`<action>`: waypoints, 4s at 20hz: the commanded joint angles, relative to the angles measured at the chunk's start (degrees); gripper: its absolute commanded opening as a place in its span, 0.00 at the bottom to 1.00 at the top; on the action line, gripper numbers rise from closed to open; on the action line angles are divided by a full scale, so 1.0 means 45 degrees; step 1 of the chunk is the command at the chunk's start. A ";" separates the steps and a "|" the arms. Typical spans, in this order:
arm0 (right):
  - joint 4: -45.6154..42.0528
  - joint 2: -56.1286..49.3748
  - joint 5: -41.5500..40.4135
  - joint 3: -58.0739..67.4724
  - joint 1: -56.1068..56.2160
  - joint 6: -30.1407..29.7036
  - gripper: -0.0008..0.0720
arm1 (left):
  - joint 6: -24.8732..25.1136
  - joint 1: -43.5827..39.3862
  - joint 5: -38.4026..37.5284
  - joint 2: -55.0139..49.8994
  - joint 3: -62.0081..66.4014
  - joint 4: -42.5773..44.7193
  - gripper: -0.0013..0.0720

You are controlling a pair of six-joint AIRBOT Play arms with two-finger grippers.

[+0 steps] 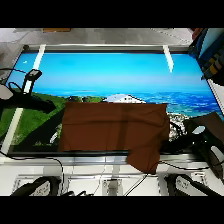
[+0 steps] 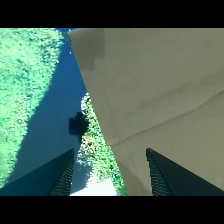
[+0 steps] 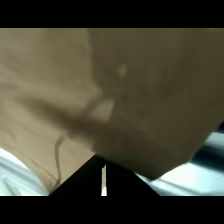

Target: Fold the clothes and pants, and hang the long-sleeved shirts on hangers.

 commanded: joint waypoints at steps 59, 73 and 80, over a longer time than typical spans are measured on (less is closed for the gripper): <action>0.6387 0.2788 -1.2157 0.1972 0.2302 0.0937 0.03 | 0.2181 0.1452 0.6834 -0.0947 -0.3735 -0.9170 0.04; 0.5634 -0.0641 -1.3478 0.2346 0.3823 0.0918 0.87 | 0.2220 -0.0398 1.0185 -0.3065 -0.3706 -0.9233 0.97; 0.4342 -0.0199 -0.7014 0.4396 0.2637 0.0942 0.87 | -0.0141 0.1515 0.3944 -0.4201 -0.2055 -0.6407 0.99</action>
